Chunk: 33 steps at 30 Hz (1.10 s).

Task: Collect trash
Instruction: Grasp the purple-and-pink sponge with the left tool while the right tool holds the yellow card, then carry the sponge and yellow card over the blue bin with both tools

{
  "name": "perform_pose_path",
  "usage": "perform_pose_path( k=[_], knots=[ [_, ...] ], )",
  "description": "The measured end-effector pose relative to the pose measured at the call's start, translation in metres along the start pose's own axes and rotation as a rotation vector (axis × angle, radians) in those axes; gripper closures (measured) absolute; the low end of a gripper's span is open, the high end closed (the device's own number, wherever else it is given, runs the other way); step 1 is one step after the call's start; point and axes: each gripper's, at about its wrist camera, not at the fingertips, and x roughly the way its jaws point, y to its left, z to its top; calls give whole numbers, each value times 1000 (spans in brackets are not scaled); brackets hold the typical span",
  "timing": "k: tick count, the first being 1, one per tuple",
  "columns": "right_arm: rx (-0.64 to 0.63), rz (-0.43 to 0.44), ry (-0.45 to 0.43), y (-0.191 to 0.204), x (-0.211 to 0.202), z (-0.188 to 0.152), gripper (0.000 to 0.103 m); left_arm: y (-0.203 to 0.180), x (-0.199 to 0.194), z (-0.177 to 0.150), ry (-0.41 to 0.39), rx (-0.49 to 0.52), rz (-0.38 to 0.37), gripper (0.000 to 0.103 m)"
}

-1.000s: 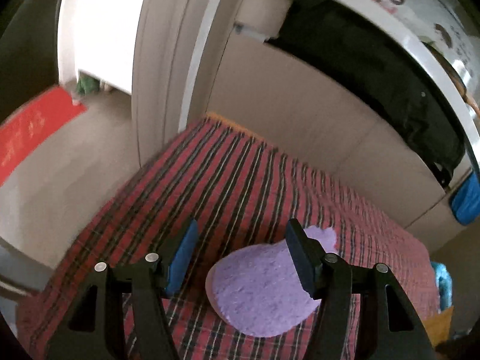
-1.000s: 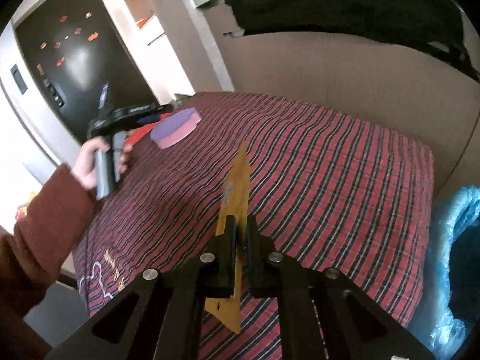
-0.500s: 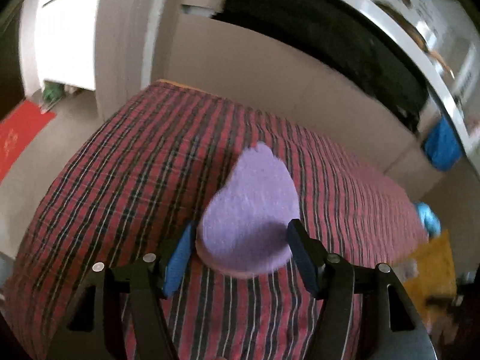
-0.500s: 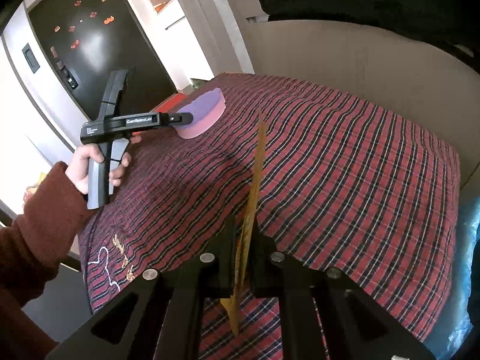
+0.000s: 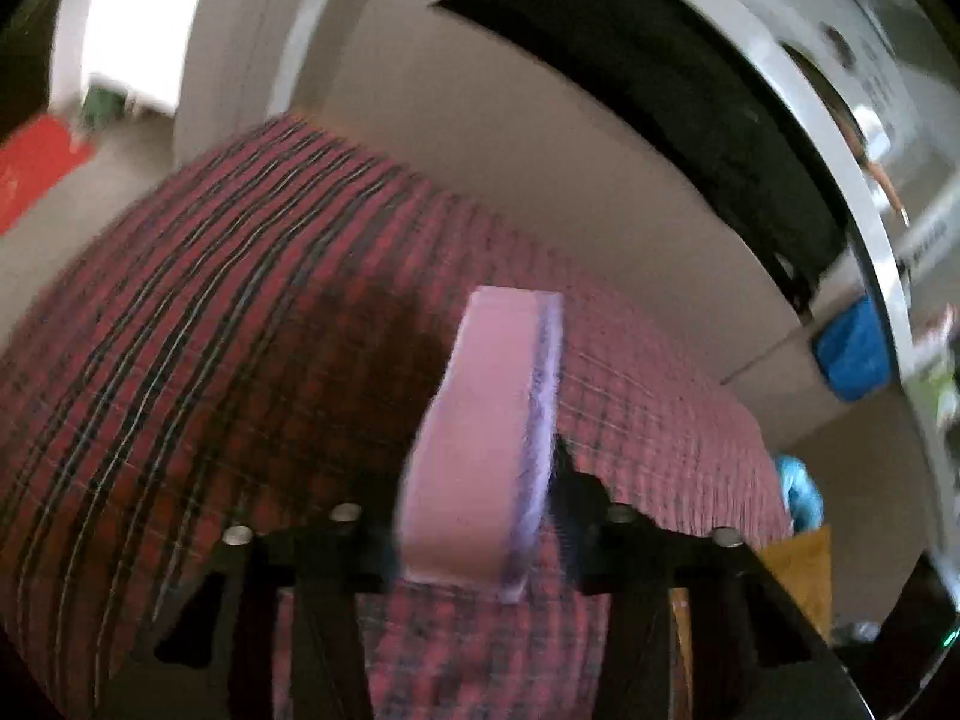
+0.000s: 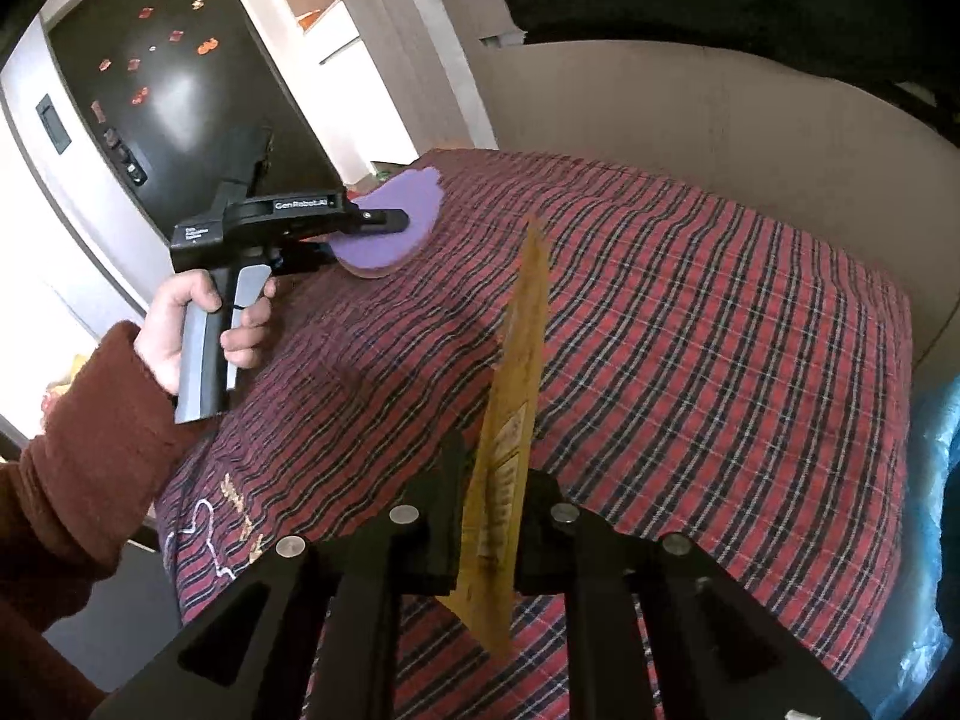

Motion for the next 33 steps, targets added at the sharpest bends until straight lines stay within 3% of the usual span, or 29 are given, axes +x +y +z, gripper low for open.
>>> perform_pose_path(
  k=[5, 12, 17, 19, 21, 24, 33],
  knots=[
    [-10, -4, -1, 3, 1, -3, 90, -42, -18, -12, -110, 170, 109, 72],
    [-38, -58, 2, 3, 5, 7, 90, -54, -53, -37, -189, 160, 152, 72],
    [-56, -120, 34, 5, 26, 25, 89, -51, -81, -64, -203, 132, 172, 72],
    [-66, -92, 60, 7, 36, 29, 90, -53, -92, -74, -233, 146, 192, 72],
    [-72, -63, 84, 11, 47, 31, 96, -54, -102, -82, -261, 152, 212, 72],
    [-87, -87, 75, 16, 49, 29, 101, -56, -113, -91, -288, 144, 245, 72],
    [-63, -158, -44, 16, 1, 24, 103, -94, -120, -101, -318, 155, 171, 72]
  ],
)
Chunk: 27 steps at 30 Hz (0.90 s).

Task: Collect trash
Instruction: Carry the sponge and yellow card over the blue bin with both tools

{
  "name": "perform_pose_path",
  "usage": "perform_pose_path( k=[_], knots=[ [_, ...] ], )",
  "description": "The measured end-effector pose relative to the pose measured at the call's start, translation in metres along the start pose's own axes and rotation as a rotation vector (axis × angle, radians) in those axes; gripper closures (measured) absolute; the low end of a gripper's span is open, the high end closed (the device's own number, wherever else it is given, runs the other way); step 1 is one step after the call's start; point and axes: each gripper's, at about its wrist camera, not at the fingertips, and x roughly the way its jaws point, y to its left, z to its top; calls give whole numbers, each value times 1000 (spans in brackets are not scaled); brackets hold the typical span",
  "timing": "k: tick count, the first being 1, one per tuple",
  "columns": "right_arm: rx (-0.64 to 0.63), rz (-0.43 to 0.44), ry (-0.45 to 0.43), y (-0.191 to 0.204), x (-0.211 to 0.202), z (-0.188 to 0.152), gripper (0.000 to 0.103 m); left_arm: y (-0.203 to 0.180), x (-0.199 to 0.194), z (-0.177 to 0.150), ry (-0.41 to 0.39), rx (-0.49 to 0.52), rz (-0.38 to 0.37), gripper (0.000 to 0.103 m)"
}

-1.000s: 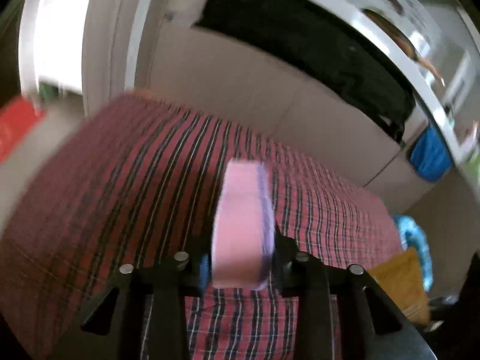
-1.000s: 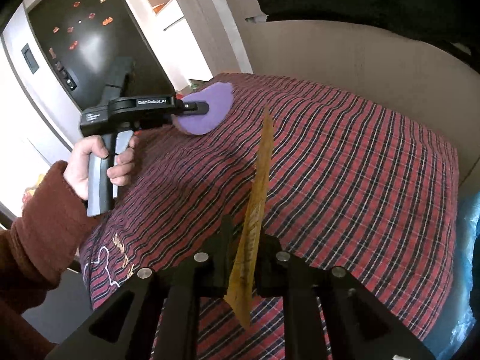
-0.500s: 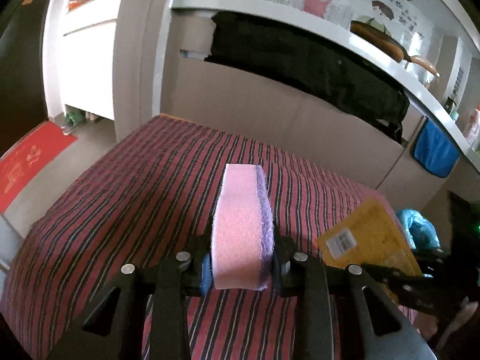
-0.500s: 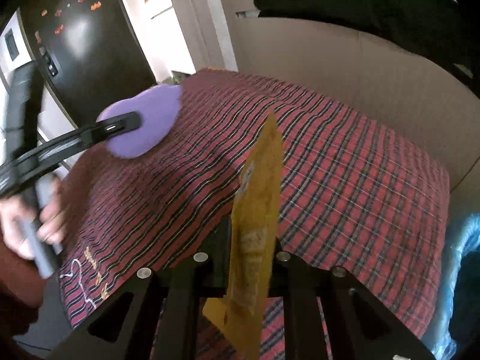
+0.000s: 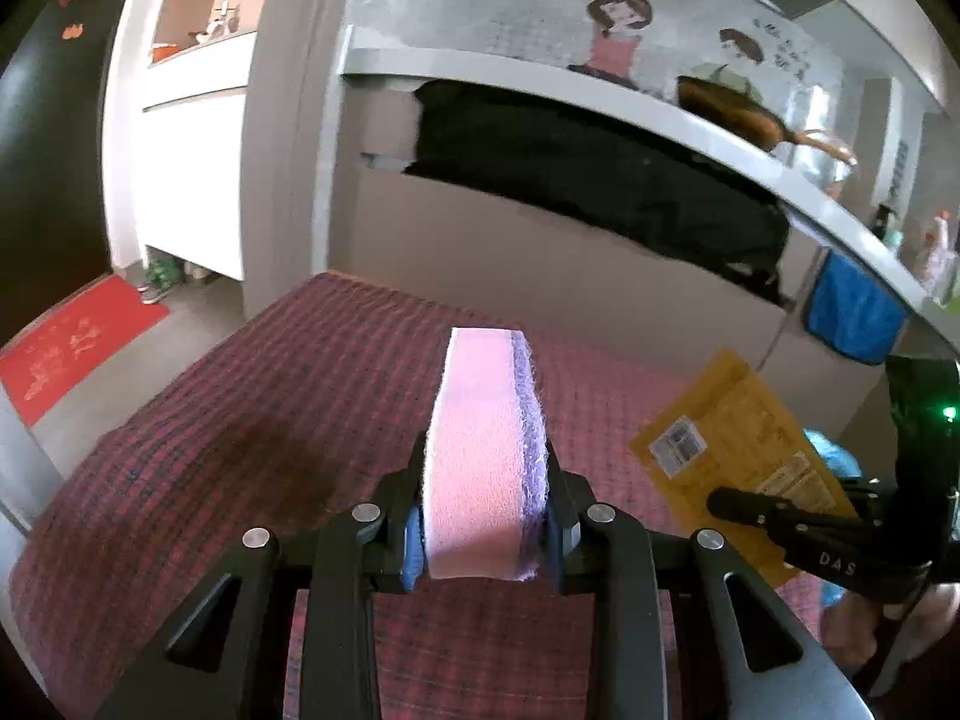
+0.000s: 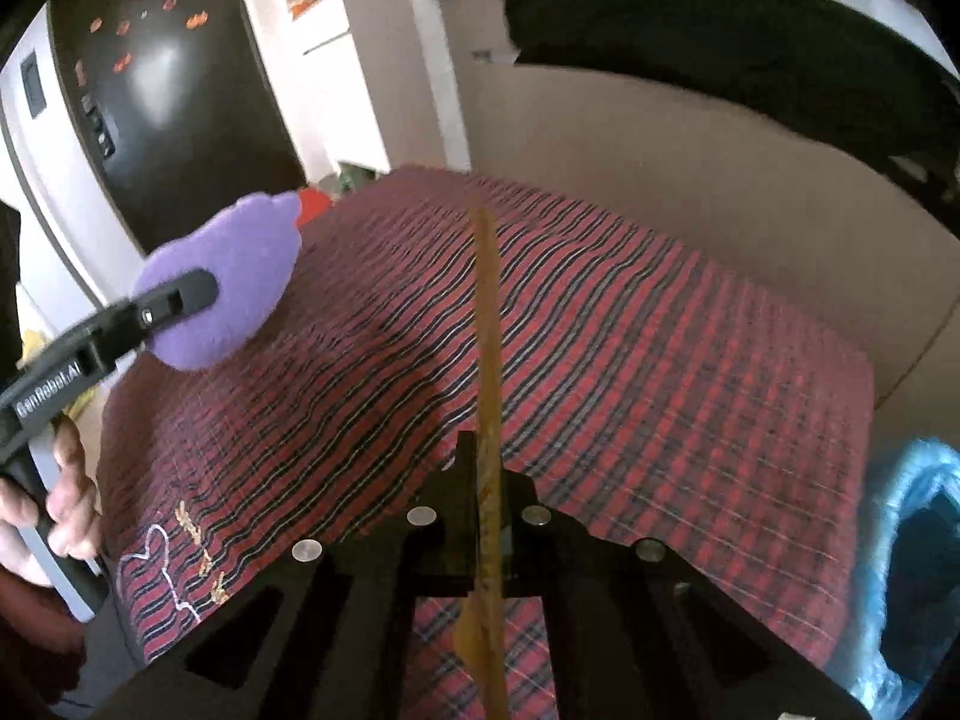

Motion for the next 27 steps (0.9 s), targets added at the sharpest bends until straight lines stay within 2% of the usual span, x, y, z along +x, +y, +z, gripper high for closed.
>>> perform_pose_path(
  k=[4, 16, 27],
  knots=[
    [74, 24, -38, -20, -26, -7, 103, -24, -4, 2, -6, 13, -36, 72],
    [169, -25, -154, -66, -93, -29, 103, -114, -10, 10, -47, 128, -87, 72],
    [231, -124, -310, -130, -177, -40, 103, -233, 2, 22, -103, 231, -227, 72]
  ],
)
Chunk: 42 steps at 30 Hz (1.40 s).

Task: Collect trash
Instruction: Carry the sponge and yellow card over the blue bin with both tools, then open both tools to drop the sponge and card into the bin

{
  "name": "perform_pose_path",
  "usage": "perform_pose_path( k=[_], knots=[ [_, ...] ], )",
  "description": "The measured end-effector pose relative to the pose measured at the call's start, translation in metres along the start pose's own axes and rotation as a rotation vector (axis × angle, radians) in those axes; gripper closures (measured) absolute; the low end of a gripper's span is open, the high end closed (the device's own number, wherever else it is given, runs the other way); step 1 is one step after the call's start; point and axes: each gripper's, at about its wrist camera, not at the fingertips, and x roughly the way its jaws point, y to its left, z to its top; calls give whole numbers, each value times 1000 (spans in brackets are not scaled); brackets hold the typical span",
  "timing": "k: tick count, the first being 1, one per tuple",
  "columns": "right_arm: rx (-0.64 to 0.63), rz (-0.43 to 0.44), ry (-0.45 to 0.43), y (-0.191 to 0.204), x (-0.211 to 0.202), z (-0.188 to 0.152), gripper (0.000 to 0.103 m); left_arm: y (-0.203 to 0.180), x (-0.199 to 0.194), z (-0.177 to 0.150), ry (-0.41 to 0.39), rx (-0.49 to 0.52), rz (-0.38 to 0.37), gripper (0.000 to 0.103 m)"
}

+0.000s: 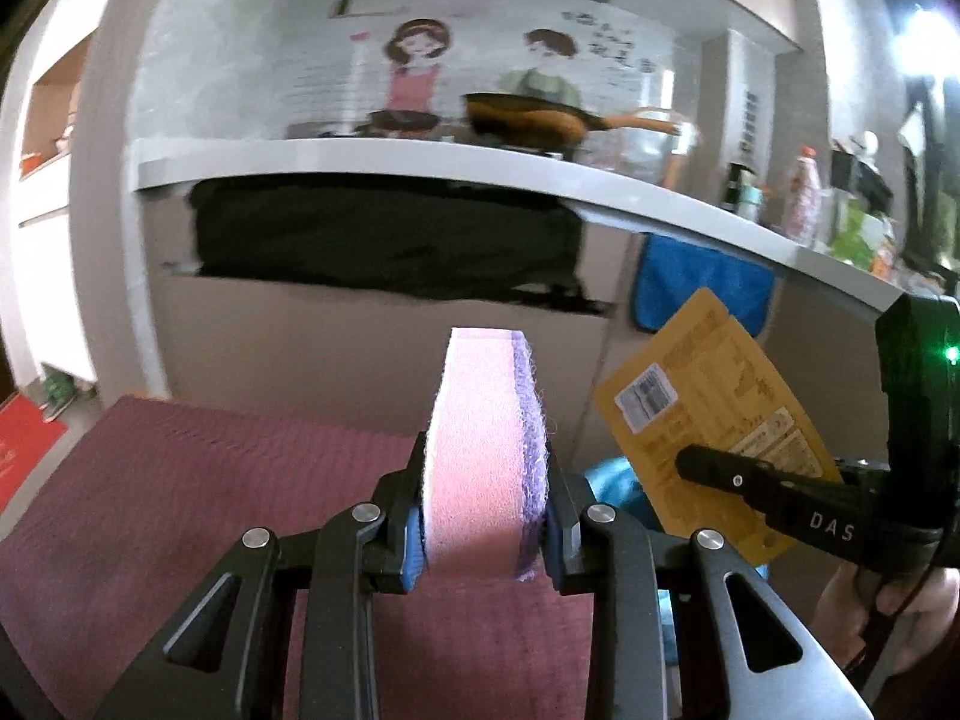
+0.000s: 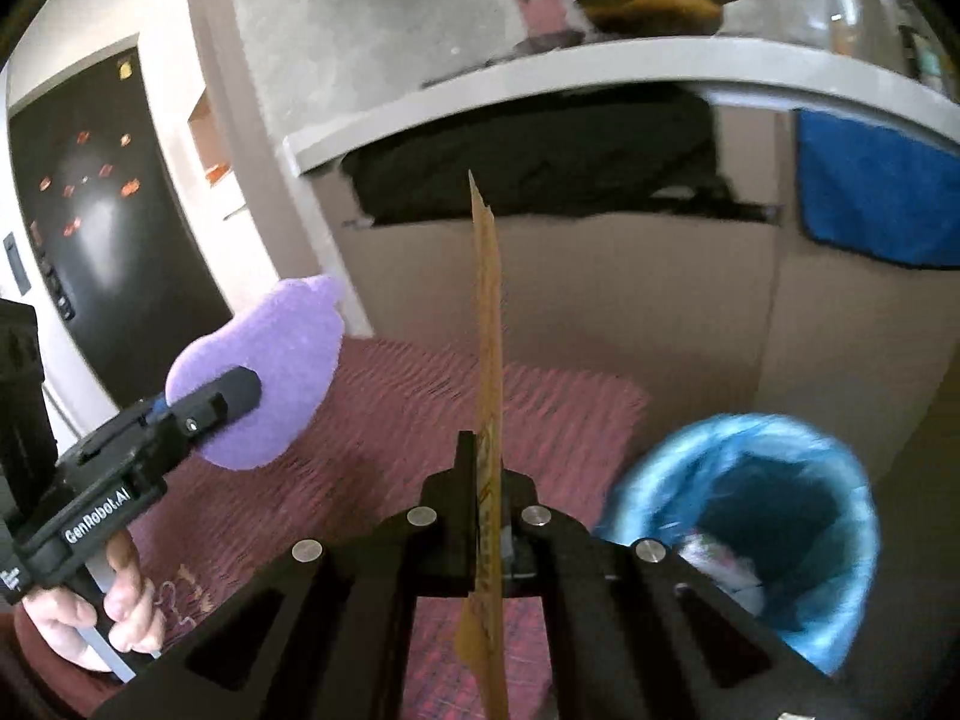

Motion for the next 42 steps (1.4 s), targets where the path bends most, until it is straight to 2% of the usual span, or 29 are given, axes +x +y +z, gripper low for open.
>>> perform_pose_path(
  k=[8, 14, 22, 29, 33, 35, 36, 37, 38, 42],
  knots=[
    [45, -135, -59, -78, -42, 3, 103, -80, 53, -1, 19, 42, -122, 72],
    [97, -202, -51, -128, -47, -9, 103, -122, 96, -16, 78, 56, -158, 72],
    [168, -207, -7, -174, -25, -24, 103, -133, 129, -32, 108, 66, -133, 72],
    [181, -205, 29, -188, 7, -29, 101, -128, 163, -42, 158, 66, -125, 72],
    [172, -214, 45, -190, 21, -31, 97, -127, 183, -48, 224, 62, -154, 69],
    [174, -217, 53, -190, 24, -33, 92, -125, 190, -53, 252, 49, -149, 53],
    [173, -224, 58, -190, 24, -35, 78, -124, 190, -55, 246, 41, -151, 42],
    [170, -231, 57, -189, 24, -37, 63, -123, 189, -55, 240, 36, -154, 42],
    [168, -232, 53, -187, 23, -40, 59, -122, 187, -56, 236, 30, -159, 42],
    [173, -233, 55, -183, 18, -45, 58, -120, 179, -53, 233, 11, -161, 41]
  ],
)
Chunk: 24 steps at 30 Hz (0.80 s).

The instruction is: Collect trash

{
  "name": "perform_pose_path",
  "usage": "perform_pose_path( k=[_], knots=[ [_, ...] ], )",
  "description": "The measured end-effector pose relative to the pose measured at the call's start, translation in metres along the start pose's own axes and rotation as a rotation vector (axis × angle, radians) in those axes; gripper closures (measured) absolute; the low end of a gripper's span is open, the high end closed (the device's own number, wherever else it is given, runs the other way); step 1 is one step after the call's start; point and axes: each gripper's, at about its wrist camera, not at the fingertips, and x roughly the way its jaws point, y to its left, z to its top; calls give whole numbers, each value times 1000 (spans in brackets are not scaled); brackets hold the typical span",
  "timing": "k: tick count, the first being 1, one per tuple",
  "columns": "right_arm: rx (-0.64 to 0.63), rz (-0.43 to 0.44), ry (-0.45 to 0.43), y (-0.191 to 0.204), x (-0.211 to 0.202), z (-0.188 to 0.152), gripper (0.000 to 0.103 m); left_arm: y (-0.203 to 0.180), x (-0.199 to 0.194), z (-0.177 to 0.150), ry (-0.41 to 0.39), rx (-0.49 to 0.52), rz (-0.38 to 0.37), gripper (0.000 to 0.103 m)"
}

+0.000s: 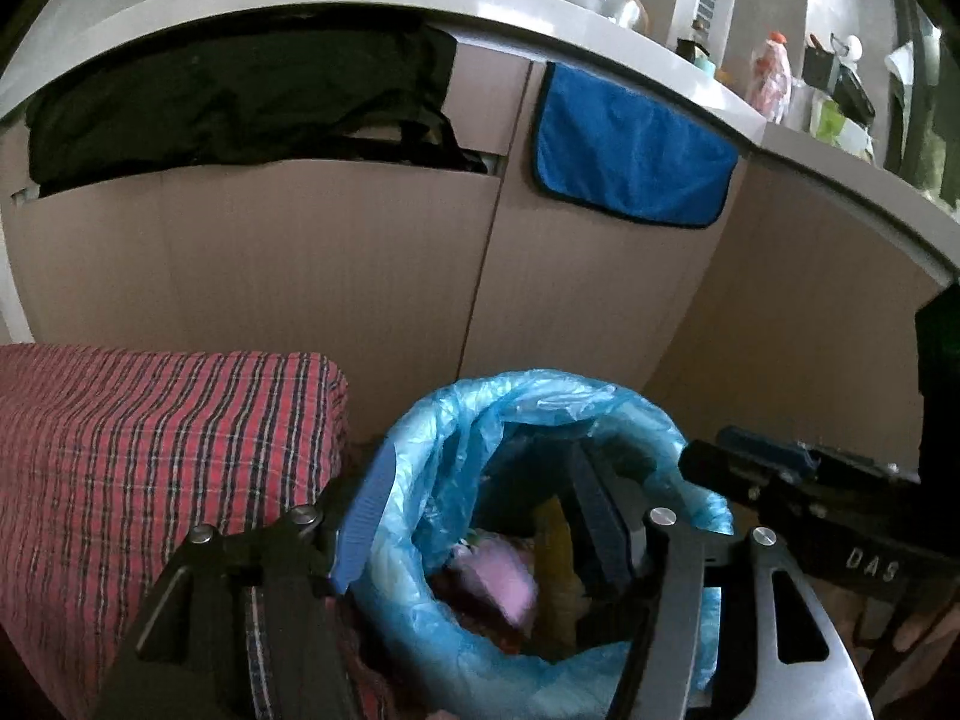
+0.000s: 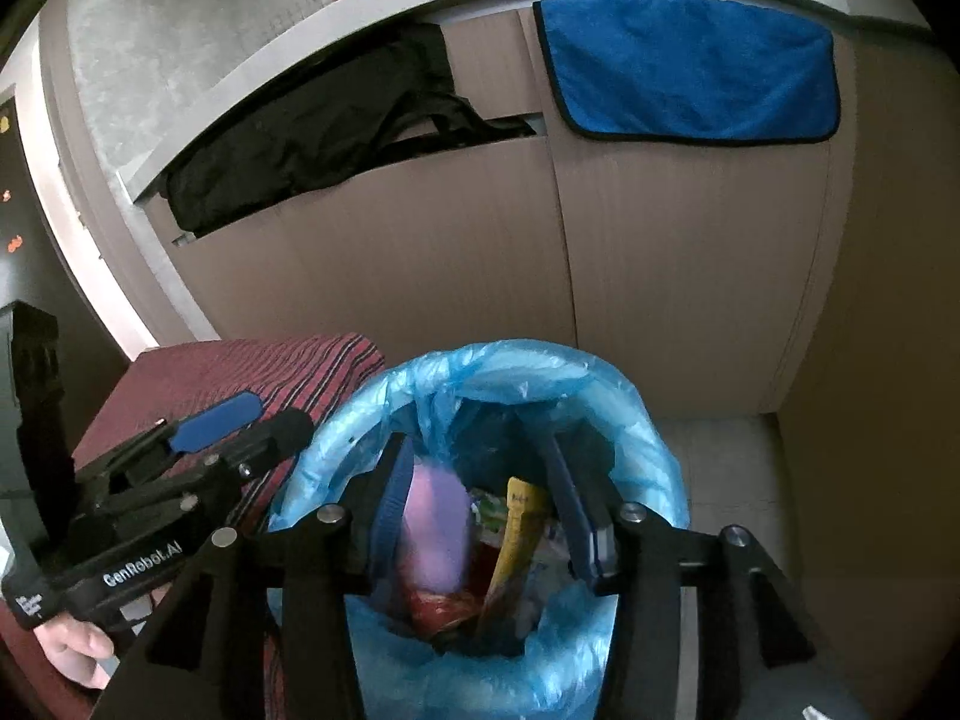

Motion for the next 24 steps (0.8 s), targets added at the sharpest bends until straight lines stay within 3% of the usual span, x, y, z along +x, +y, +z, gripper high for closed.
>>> perform_pose_path(
  k=[6, 12, 18, 24],
  knots=[
    [-5, -16, -21, 9, -22, -11, 58, 3, -38, 2, -36, -14, 41, 42],
    [-3, -27, -65, 28, -66, -29, 58, -1, -106, -18, -95, 7, 79, 42],
    [-59, -31, -121, 67, -118, -64, 58, -3, -175, -60, -130, 15, 122, 42],
    [-95, -19, -120, 106, -156, -110, 58, 3, -231, -109, -116, 18, 148, 42]
  ],
)
